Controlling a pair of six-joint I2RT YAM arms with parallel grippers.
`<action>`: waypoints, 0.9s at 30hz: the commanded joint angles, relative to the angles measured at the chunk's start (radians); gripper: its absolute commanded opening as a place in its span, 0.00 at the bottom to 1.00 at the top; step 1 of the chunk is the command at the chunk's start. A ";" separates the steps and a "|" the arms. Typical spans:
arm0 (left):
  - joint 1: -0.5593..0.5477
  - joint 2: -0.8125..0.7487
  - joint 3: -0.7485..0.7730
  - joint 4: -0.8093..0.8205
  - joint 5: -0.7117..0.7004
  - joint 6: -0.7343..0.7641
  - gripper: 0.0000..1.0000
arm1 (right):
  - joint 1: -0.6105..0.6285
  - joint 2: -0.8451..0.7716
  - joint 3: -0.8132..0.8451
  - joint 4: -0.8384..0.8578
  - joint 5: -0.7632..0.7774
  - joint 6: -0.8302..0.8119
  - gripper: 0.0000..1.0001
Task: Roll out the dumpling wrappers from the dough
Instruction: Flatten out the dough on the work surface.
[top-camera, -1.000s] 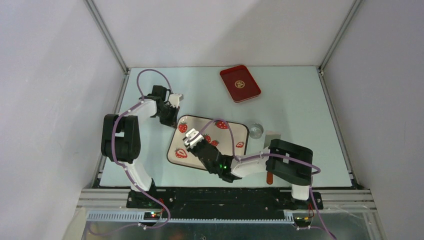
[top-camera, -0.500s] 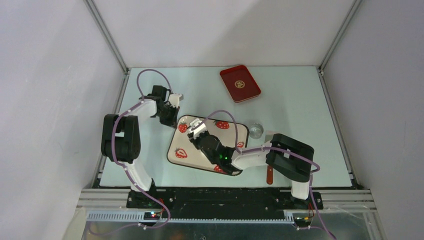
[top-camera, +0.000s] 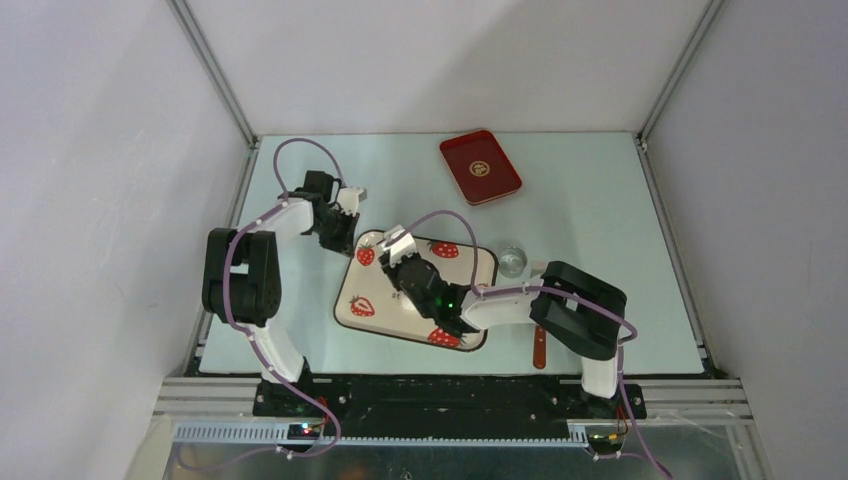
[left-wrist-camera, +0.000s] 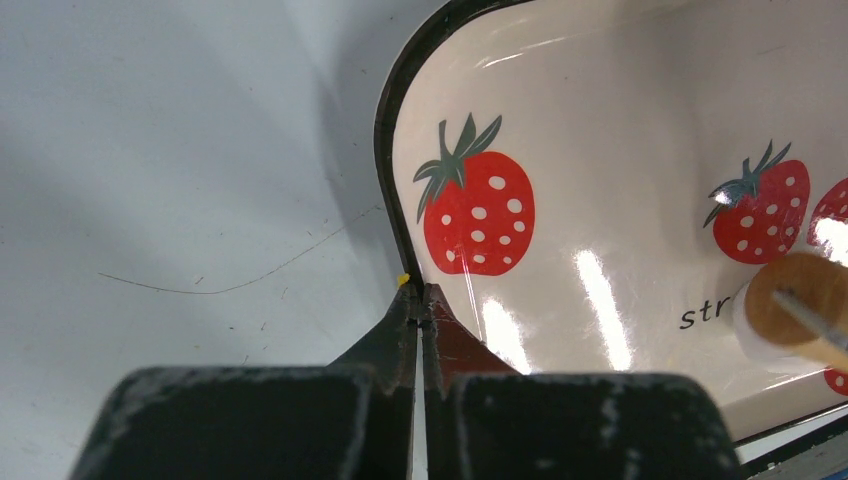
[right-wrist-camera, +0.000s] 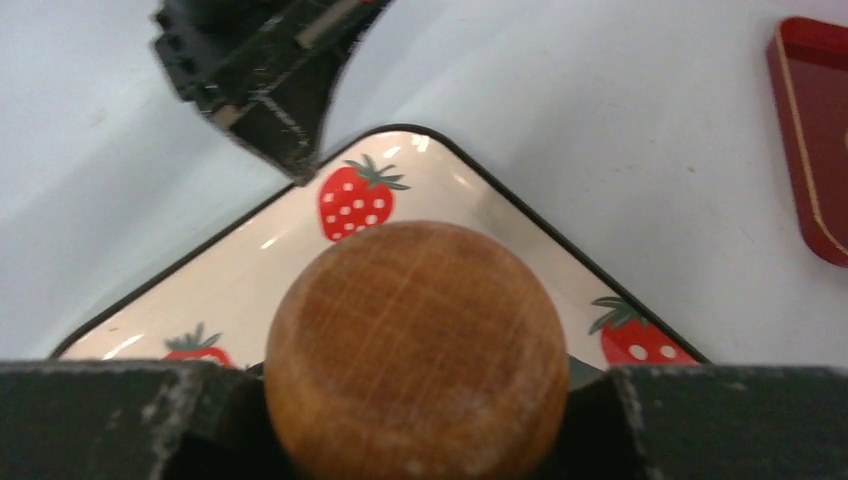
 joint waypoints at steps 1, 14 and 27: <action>-0.010 0.002 -0.001 -0.002 -0.014 0.014 0.00 | -0.061 0.018 0.000 -0.088 0.035 0.024 0.00; -0.009 0.002 0.000 -0.001 -0.011 0.017 0.00 | -0.091 -0.140 0.000 0.065 0.101 -0.138 0.00; -0.010 0.006 0.002 -0.011 -0.012 0.027 0.00 | 0.124 -0.078 -0.005 0.087 0.144 -0.187 0.00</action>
